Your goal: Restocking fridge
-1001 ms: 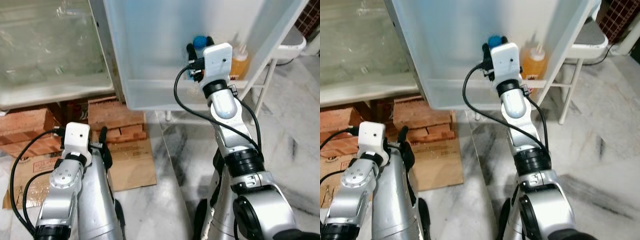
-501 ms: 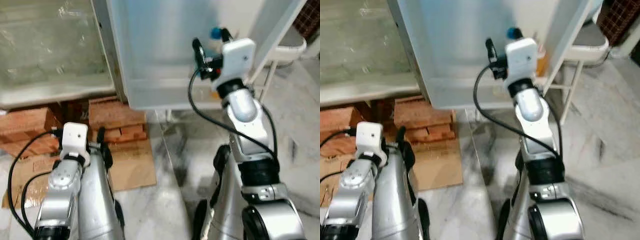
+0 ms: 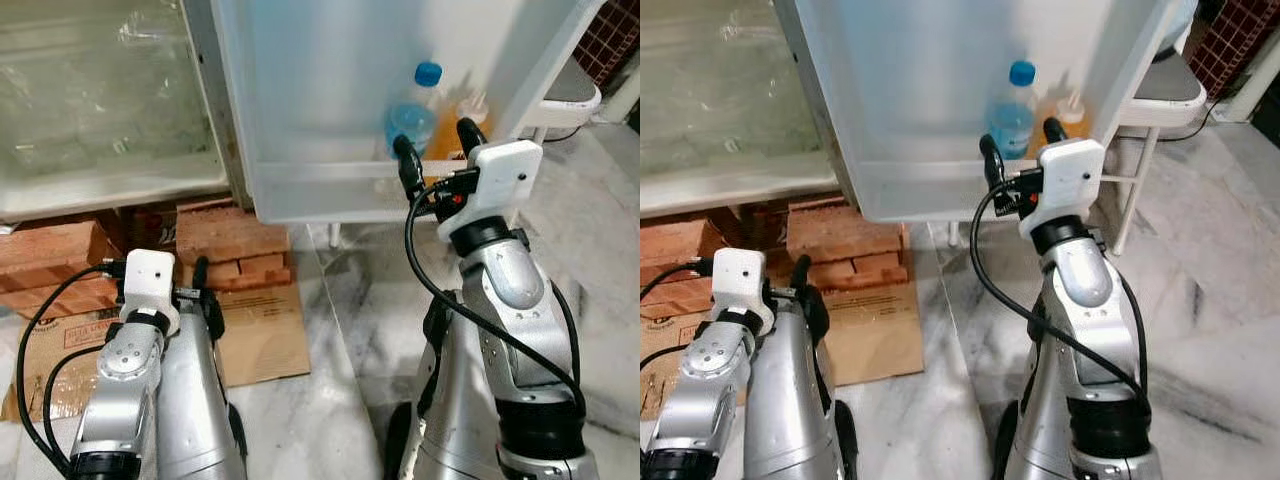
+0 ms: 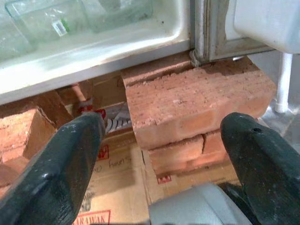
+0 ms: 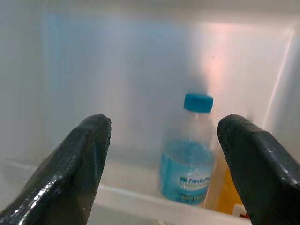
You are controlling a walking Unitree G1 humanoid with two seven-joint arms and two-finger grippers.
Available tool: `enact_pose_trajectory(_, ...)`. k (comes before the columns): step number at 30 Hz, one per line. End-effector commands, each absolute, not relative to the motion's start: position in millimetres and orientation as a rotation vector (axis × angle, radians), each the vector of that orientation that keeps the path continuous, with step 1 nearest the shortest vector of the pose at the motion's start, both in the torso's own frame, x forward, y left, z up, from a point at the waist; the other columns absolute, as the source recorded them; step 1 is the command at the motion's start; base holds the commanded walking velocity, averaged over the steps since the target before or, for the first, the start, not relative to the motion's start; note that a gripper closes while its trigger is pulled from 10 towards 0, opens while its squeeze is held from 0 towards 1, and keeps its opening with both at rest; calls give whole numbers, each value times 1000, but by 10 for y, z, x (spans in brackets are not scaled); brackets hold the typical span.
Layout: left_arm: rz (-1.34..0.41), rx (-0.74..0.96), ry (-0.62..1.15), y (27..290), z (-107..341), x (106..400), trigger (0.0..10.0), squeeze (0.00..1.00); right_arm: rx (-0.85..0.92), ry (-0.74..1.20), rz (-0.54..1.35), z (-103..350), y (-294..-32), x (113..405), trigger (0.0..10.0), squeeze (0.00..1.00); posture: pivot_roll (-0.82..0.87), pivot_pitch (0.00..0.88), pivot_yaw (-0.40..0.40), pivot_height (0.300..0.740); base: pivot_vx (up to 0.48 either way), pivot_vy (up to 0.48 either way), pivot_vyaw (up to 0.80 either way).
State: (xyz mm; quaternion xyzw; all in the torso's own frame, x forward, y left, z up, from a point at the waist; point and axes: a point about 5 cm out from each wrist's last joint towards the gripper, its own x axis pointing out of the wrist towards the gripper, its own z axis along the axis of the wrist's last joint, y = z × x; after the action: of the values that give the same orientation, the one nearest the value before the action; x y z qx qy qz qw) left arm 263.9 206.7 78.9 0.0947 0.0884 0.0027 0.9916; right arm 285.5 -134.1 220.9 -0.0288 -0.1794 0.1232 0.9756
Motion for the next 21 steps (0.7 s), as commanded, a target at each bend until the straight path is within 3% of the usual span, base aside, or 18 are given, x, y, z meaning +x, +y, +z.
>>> enact_pose_trajectory(1, 4, 189, 217, 2070, 705, 2597, 10000, 0, -41, -367, 243, 2250, -1342, 2815, 10000, 0, 32, 59, -21, 399, 0, 0, 0)
enact_pose_trajectory(21, -129, 148, 149, 1701, 869, 2506, 10000, 0, 19, -161, 96, 1772, -1566, 2677, 10000, 0, 16, 26, -12, 521, 0, 0, 0)
